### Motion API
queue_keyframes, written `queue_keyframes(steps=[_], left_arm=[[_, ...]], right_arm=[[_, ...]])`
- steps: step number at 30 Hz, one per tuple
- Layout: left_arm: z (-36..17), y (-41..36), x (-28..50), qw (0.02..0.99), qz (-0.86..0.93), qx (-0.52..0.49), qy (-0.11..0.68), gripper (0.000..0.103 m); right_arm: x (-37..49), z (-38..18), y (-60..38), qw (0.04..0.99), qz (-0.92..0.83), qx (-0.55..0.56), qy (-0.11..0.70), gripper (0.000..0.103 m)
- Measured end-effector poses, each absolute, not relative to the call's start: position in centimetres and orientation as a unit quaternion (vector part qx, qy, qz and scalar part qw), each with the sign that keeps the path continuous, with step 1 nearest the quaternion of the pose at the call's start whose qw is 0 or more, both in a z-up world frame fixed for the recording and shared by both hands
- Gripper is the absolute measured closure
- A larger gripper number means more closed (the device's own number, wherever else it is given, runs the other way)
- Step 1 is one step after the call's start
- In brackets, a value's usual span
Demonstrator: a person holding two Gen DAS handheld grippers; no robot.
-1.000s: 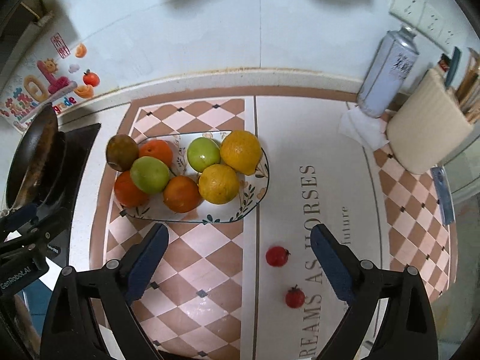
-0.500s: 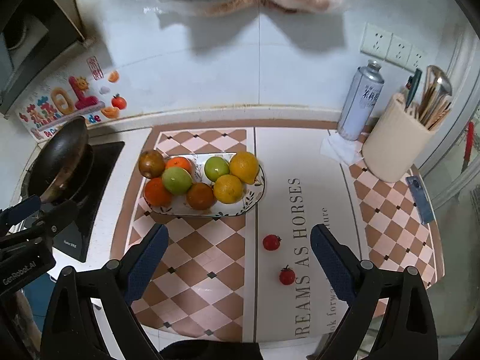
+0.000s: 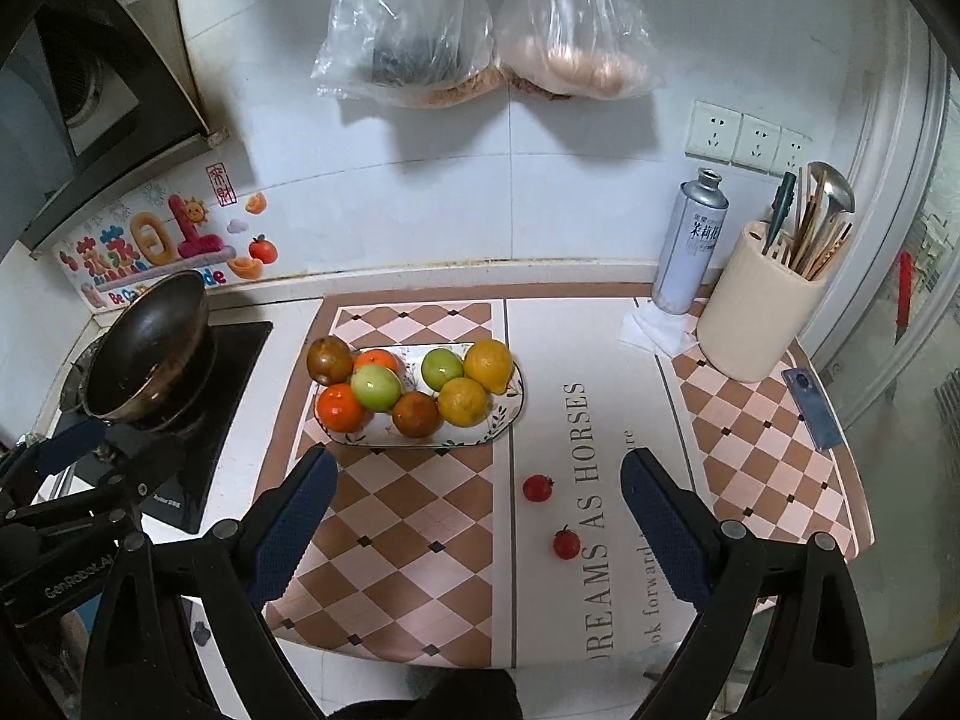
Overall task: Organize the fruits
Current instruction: 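Withdraw both tools from the plate and move toward the tomatoes, then grasp a red cherry tomato with the left tool while the right tool grasps the other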
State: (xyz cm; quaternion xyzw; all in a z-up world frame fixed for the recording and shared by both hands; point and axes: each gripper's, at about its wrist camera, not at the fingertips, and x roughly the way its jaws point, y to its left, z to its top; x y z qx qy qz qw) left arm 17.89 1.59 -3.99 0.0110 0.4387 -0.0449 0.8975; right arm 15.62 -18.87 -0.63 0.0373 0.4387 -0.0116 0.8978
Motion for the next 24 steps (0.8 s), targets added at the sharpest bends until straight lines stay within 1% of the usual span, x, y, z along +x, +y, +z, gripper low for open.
queue_keyframes(steps=[8,10,11,12,13,17,22,23,24], left_arm=[[-3.2,1.9,17.2,0.901,-0.049,0.007,0.432,0.017],[-3.2,1.8,17.3,0.901,-0.048,0.010,0.430,0.016],[-3.3,1.7,17.4,0.901,-0.046,0.010,0.431,0.008],[-3.5,1.7,17.6,0.900,-0.045,0.009,0.435,0.002],[-3.8,1.5,17.9,0.897,-0.044,0.007,0.439,0.000],[-5.7,0.2,19.3,0.893,-0.025,0.025,0.448,0.000],[-10.2,-2.8,22.1,0.867,-0.001,0.063,0.494,0.000],[-11.1,-3.4,22.6,0.861,-0.002,0.064,0.504,0.000],[-12.1,-4.0,23.1,0.855,-0.002,0.066,0.515,0.000]], right_arm=[[14.9,-0.1,-19.0,0.900,-0.014,0.055,0.432,0.005],[15.0,-0.3,-19.8,0.900,-0.004,0.075,0.430,0.004],[15.3,-0.7,-20.5,0.897,0.005,0.093,0.432,0.003],[15.5,-1.1,-21.0,0.895,0.007,0.101,0.435,0.003],[16.0,-1.7,-21.6,0.891,0.008,0.110,0.441,0.003],[18.4,-6.6,-25.2,0.865,-0.007,0.140,0.482,0.003],[21.5,-16.4,-29.2,0.817,-0.029,0.150,0.556,0.004],[22.0,-18.7,-29.9,0.804,-0.030,0.154,0.573,0.005],[22.3,-20.4,-30.4,0.795,-0.031,0.157,0.585,0.009]])
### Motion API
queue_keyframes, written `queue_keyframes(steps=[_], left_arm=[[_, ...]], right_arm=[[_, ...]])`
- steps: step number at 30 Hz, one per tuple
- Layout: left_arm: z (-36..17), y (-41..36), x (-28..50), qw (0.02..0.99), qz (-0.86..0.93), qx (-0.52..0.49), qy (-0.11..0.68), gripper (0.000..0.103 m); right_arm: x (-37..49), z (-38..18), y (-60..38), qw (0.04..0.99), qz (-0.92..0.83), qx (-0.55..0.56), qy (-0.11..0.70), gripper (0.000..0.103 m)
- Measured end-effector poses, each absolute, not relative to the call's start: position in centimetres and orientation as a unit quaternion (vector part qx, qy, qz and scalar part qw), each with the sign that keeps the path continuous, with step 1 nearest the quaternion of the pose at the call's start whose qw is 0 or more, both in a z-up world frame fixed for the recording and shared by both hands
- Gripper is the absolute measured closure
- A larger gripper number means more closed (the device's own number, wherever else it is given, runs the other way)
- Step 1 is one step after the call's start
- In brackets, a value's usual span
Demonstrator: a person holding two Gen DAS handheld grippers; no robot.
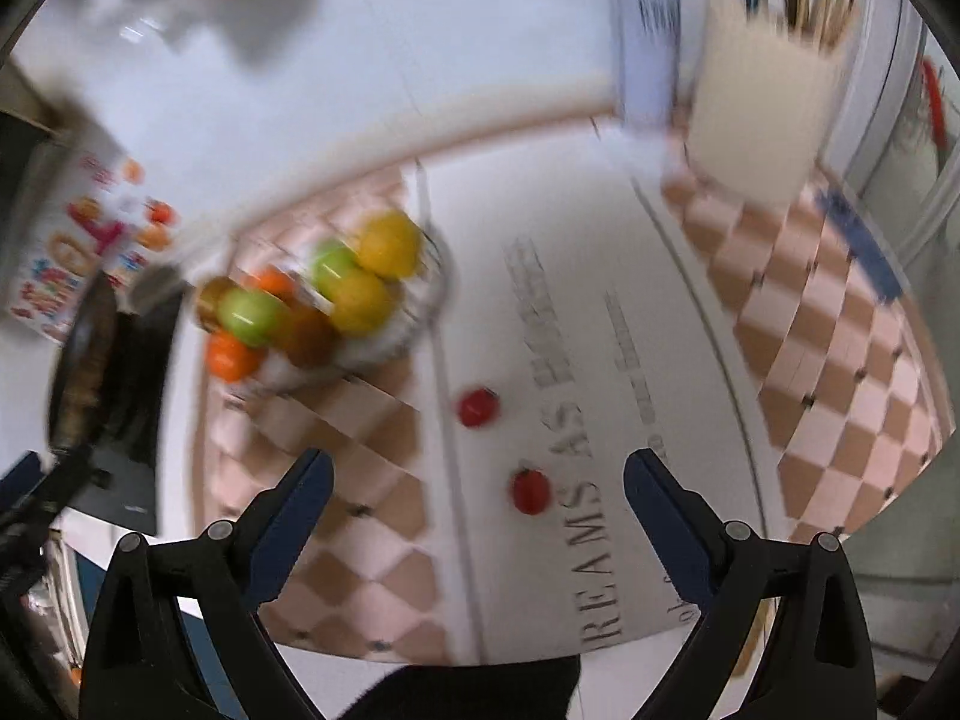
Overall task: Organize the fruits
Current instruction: 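Grasp a red cherry tomato with the left tool while the right tool grasps the other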
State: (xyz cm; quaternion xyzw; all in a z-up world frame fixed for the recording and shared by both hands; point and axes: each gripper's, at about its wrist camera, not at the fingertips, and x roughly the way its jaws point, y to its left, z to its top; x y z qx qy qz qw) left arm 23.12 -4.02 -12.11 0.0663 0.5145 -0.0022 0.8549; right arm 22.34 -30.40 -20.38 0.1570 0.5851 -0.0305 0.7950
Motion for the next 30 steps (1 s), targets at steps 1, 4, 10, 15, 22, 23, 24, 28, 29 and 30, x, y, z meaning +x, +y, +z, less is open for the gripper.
queue_keyframes(steps=[1,4,10,15,22,23,24,28,29,30], left_arm=[[-13.6,-5.1,23.9,0.844,-0.004,0.073,0.531,0.000],[-16.8,-7.4,25.4,0.819,-0.014,0.086,0.567,0.000],[-21.8,-11.1,27.9,0.777,-0.029,0.090,0.622,0.001],[-23.8,-13.4,29.3,0.756,-0.044,0.070,0.649,0.001],[-26.4,-19.1,30.9,0.733,-0.101,0.086,0.667,0.001],[-26.9,-19.9,31.0,0.728,-0.109,0.089,0.671,0.003],[-27.3,-20.6,31.1,0.725,-0.116,0.093,0.673,0.006],[-29.3,-23.2,31.3,0.711,-0.138,0.113,0.680,0.030],[-29.6,-23.6,31.3,0.709,-0.142,0.115,0.681,0.039],[-29.9,-24.0,31.3,0.709,-0.145,0.117,0.680,0.042]], right_arm=[[22.7,-22.4,-30.9,0.783,-0.030,0.161,0.600,0.013],[23.3,-26.9,-31.7,0.758,-0.025,0.165,0.631,0.036],[23.6,-30.7,-31.0,0.744,0.021,0.153,0.650,0.061],[23.6,-30.6,-31.5,0.753,0.032,0.147,0.641,0.072],[23.8,-28.8,-35.9,0.762,0.005,0.169,0.625,0.072],[23.8,-28.8,-36.6,0.761,0.002,0.171,0.625,0.072],[23.8,-28.8,-37.2,0.761,-0.002,0.173,0.626,0.072],[23.6,-29.2,-39.3,0.756,-0.018,0.181,0.629,0.072],[23.5,-29.3,-39.7,0.755,-0.021,0.183,0.629,0.072],[23.5,-29.4,-40.0,0.755,-0.023,0.186,0.629,0.072]])
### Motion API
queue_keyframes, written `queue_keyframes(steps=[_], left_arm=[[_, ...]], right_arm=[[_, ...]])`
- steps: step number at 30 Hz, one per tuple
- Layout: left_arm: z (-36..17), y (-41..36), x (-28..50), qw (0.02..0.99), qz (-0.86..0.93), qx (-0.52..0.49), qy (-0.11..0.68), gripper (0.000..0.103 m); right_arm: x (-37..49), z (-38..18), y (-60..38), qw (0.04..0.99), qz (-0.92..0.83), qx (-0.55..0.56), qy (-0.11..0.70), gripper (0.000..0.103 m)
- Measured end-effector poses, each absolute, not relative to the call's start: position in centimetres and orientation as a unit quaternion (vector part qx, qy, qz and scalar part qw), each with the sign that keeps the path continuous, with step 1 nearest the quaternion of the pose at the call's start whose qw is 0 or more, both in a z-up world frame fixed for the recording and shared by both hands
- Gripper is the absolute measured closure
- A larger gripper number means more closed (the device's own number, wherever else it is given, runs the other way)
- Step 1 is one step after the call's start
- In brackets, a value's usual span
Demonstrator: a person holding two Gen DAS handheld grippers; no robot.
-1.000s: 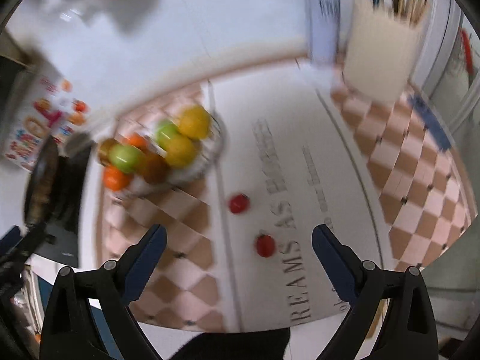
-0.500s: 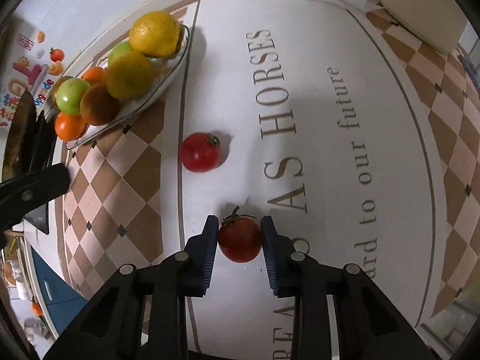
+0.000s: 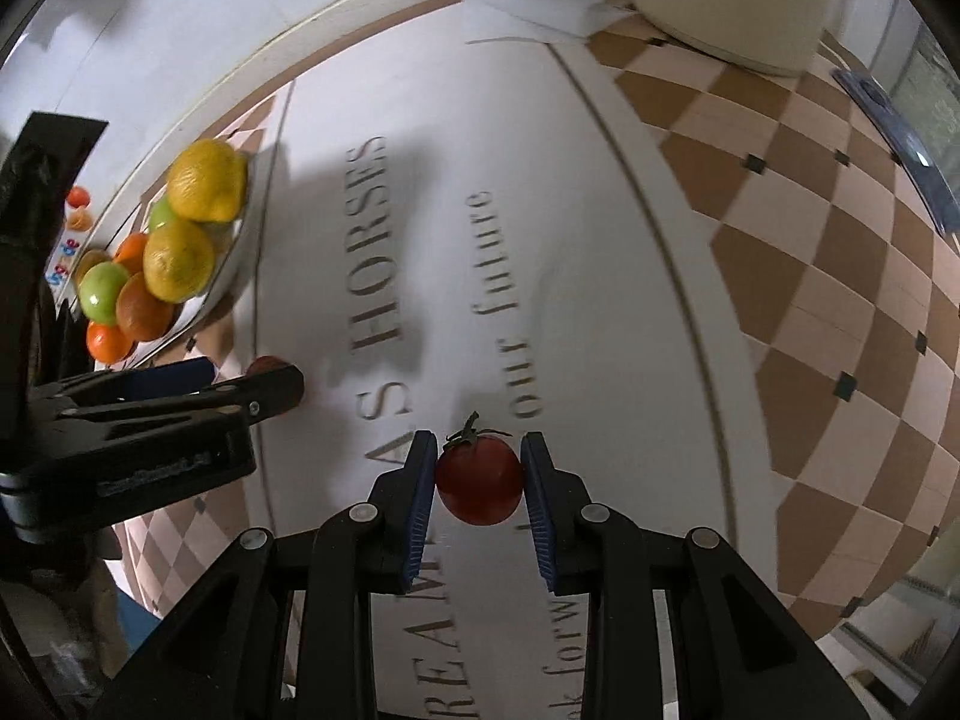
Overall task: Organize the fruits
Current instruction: 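Grasp a red cherry tomato with the left tool while the right tool grasps the other, then place the tomato on the plate with the left tool while the right tool places its tomato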
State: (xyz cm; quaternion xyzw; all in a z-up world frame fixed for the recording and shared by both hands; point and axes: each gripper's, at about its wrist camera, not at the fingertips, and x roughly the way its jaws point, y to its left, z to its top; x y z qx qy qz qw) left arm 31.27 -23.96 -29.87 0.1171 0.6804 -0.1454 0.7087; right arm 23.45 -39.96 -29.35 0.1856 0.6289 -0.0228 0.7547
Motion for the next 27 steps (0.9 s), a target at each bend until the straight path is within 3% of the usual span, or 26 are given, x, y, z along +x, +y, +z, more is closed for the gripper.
queue_keyframes(steps=[4,14,23,27], left_arm=[[-30.8,-24.9,31.1,0.704,-0.154,0.120,0.682,0.072],[-28.0,-21.5,31.4,0.729,-0.151,0.061,0.664,0.074],[-21.7,-10.3,32.3,0.766,-0.090,-0.050,0.635,0.073],[-21.3,-5.6,33.5,0.772,-0.046,-0.093,0.627,0.073]], right_arm=[[23.5,-29.5,-40.5,0.752,-0.027,0.191,0.630,0.072],[25.3,-27.3,-39.3,0.768,-0.001,0.187,0.613,0.072],[30.5,-26.1,-33.3,0.773,0.087,0.207,0.593,0.072],[33.1,-26.8,-29.4,0.770,0.125,0.207,0.590,0.072]])
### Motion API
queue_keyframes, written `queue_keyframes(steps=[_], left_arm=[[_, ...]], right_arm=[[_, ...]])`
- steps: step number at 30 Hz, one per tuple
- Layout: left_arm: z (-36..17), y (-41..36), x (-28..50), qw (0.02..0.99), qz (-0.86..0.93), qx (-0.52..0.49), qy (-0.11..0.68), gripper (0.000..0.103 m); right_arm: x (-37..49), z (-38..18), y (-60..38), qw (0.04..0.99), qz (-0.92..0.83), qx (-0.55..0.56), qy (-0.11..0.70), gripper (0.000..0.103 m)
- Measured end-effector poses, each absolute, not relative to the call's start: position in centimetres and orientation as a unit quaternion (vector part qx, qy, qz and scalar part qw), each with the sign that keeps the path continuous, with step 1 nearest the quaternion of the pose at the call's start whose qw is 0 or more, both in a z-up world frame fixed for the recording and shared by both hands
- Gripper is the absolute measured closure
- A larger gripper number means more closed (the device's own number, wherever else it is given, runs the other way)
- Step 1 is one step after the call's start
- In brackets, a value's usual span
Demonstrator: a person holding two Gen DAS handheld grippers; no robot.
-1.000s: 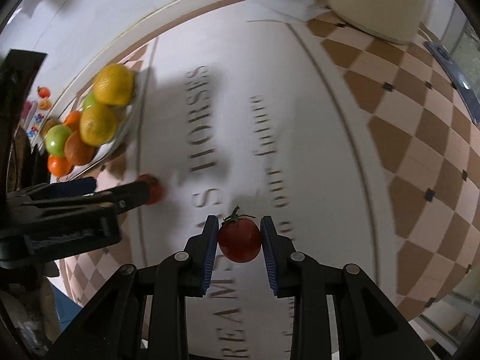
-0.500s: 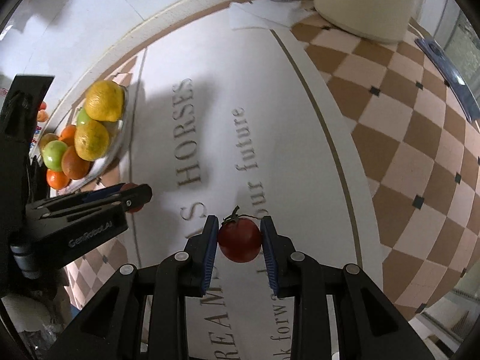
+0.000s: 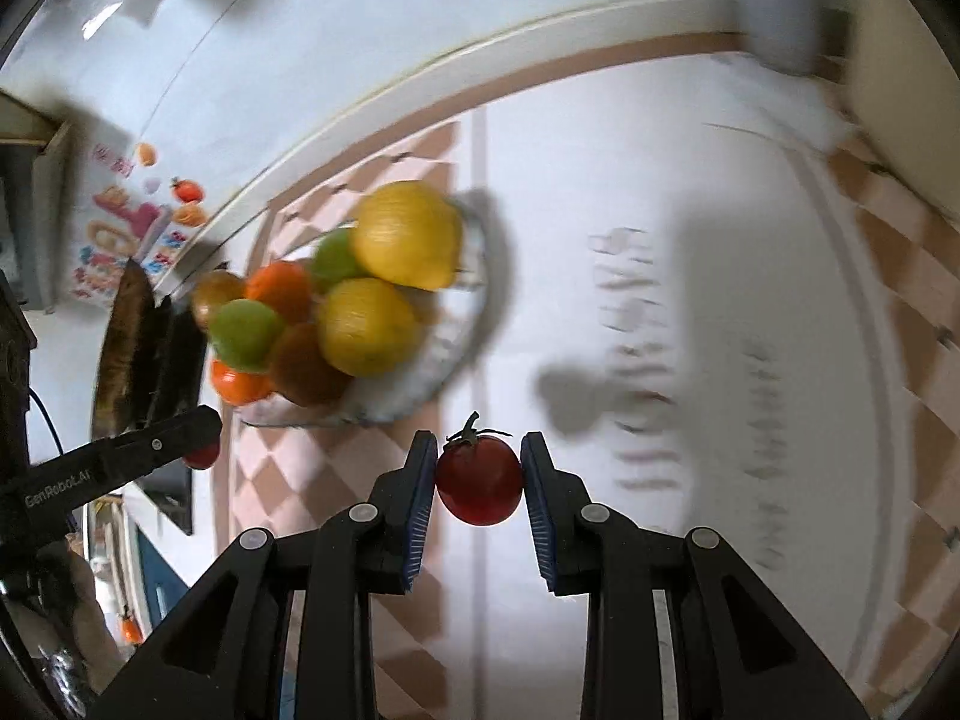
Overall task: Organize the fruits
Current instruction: 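Place the tomato on the plate with the left tool while the right tool places its tomato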
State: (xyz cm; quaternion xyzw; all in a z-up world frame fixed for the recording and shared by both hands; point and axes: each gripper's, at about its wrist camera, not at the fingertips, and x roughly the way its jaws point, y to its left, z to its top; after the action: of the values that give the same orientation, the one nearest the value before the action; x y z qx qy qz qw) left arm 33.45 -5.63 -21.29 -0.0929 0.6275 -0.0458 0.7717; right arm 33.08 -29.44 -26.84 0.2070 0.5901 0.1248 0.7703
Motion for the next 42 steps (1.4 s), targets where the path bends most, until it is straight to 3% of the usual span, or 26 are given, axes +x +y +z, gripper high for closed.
queue_keyframes(steps=[10,24,25,29,35,42], left_arm=[[-24.7,0.3,36.4,0.743,0.005,-0.183,0.644,0.073],[-29.1,0.8,37.6,0.703,0.006,-0.216,0.677,0.072],[-29.1,0.8,37.6,0.702,0.009,-0.215,0.679,0.072],[-29.2,0.8,37.8,0.696,0.011,-0.216,0.685,0.071],[-28.6,0.6,37.7,0.697,0.022,-0.204,0.687,0.071],[-25.9,0.3,35.9,0.728,0.049,-0.136,0.670,0.067]], right_arm=[[36.5,-29.1,-23.4,0.771,0.151,0.162,0.597,0.072],[37.1,-29.7,-22.8,0.765,0.157,0.143,0.608,0.068],[37.1,-29.6,-22.8,0.765,0.157,0.141,0.608,0.067],[37.3,-29.0,-22.7,0.766,0.159,0.133,0.609,0.045],[37.3,-28.0,-23.1,0.769,0.160,0.122,0.607,0.042],[36.5,-25.8,-23.3,0.782,0.122,0.073,0.606,0.012]])
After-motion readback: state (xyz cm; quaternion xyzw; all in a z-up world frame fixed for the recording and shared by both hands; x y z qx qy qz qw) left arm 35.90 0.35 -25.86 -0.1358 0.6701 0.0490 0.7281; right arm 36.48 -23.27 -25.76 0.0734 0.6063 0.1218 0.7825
